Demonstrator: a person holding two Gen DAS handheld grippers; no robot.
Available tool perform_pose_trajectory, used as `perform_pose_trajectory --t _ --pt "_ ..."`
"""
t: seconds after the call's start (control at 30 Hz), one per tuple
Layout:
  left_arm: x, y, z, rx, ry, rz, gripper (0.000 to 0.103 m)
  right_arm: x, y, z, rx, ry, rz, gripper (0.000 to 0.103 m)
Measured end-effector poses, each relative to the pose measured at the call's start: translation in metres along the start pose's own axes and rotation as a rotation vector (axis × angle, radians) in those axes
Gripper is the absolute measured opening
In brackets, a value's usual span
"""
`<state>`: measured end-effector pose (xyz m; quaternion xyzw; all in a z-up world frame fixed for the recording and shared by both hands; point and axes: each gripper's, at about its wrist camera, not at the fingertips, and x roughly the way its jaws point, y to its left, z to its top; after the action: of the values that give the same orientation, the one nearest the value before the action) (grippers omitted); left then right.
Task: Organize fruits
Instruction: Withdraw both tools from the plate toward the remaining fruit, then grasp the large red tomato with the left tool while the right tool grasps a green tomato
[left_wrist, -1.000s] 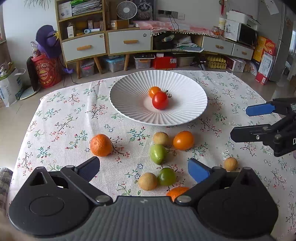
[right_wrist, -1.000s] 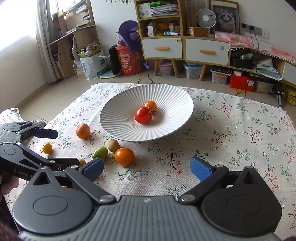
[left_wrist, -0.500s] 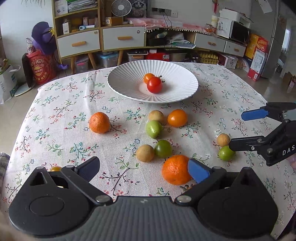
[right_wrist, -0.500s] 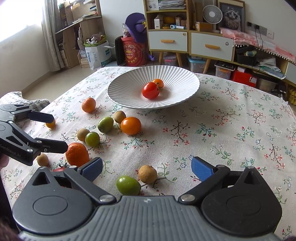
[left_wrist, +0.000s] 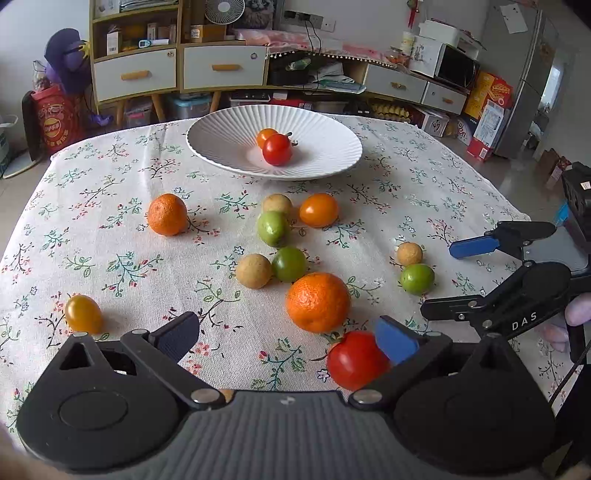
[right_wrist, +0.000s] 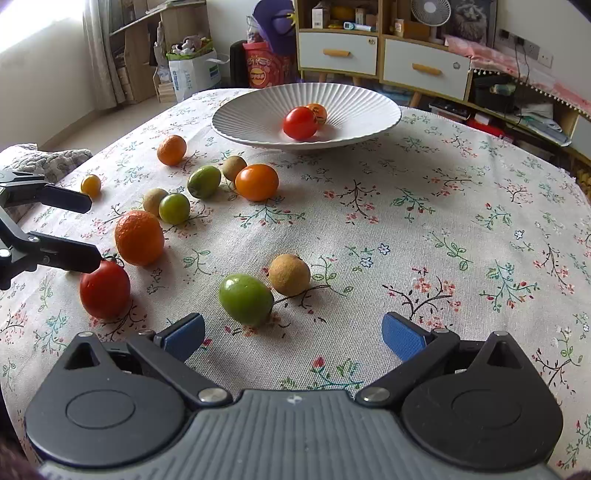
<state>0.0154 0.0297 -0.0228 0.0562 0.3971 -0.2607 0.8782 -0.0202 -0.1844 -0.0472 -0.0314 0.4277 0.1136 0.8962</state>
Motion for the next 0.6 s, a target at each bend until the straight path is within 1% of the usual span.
perform_pose_trajectory --t 0.07,0.13,0.23,0.33,0.4,0.43,0.5,0.53,0.6 --pt "-0.001 -0.006 -0.001 0.022 0.006 -0.020 0.099 0.000 0.001 -0.001 -0.007 0.001 0.002 0.102" --pt "0.000 -0.012 -0.002 0.034 0.028 -0.044 0.099 -0.001 0.003 -0.002 -0.014 0.000 0.011 0.101" --pt "0.000 -0.020 -0.004 0.043 0.054 -0.099 0.096 -0.003 0.005 -0.001 -0.014 -0.002 0.049 0.095" --pt "0.001 -0.031 -0.006 0.070 0.072 -0.131 0.091 -0.005 0.008 -0.001 -0.017 -0.002 0.087 0.088" --pt "0.003 -0.036 -0.009 0.090 0.088 -0.143 0.083 -0.006 0.009 -0.001 -0.022 -0.005 0.098 0.085" --pt "0.004 -0.038 -0.010 0.095 0.098 -0.148 0.081 -0.006 0.010 -0.001 -0.025 -0.007 0.100 0.085" --pt "0.006 -0.040 -0.012 0.099 0.109 -0.152 0.077 -0.006 0.012 -0.001 -0.030 -0.009 0.109 0.082" --pt "0.007 -0.042 -0.014 0.099 0.111 -0.142 0.077 -0.006 0.012 -0.001 -0.032 -0.011 0.113 0.081" --pt "0.009 -0.043 -0.015 0.097 0.115 -0.134 0.072 -0.006 0.014 -0.001 -0.040 -0.018 0.120 0.076"
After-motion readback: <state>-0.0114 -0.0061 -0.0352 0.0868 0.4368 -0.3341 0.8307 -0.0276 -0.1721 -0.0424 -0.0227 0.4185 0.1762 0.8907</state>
